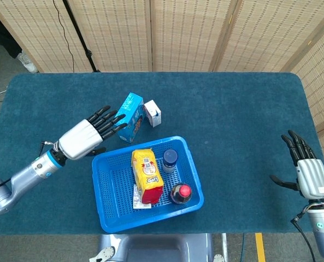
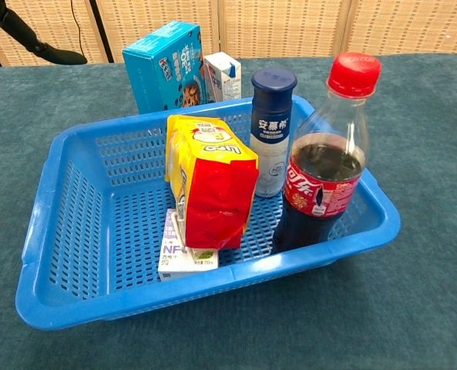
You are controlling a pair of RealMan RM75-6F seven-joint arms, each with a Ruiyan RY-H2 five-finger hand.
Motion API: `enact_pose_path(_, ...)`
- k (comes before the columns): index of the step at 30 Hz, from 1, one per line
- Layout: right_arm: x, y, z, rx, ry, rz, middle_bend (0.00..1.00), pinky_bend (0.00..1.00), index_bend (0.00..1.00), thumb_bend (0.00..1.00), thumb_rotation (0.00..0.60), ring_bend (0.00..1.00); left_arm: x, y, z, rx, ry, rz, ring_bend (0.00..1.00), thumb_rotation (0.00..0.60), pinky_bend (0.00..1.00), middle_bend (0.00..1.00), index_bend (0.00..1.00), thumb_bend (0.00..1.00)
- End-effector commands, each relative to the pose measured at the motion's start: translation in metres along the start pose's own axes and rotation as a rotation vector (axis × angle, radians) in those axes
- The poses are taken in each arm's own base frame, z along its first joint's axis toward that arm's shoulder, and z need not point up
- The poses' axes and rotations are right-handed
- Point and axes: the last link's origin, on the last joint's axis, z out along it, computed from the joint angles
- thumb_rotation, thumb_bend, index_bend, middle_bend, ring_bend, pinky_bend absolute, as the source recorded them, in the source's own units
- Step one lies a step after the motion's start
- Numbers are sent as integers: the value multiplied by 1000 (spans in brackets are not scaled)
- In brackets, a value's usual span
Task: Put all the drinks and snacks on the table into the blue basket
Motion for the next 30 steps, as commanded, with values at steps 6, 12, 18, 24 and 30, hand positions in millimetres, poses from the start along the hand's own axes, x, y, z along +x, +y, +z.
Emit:
enact_pose_path(6, -4, -3, 2, 9, -16, 2, 0, 135, 0, 0, 600, 0, -17, 15, 41, 104, 10, -120, 0, 521, 0, 0, 0, 201)
enact_pose_path(12, -3, 0, 2, 0, -18, 2, 0, 135, 0, 0, 600, 0, -26, 33, 79, 158, -23, -212, 0, 521, 0, 0, 0, 200)
enact_pose_path(18, -2, 2, 2, 0, -17, 6, 0, 135, 0, 0, 600, 0, -34, 46, 108, 223, -22, -293, 0, 520, 0, 0, 0, 201)
enact_pose_path(24, 0, 2, 1, 4, -12, 12, 0, 135, 0, 0, 600, 0, -47, 35, 122, 338, -47, -325, 0, 517, 0, 0, 0, 201)
enact_pose_path(30, -1, 3, 2, 6, -18, 12, 0, 135, 0, 0, 600, 0, -56, 20, 129, 432, -61, -394, 0, 516, 0, 0, 0, 201)
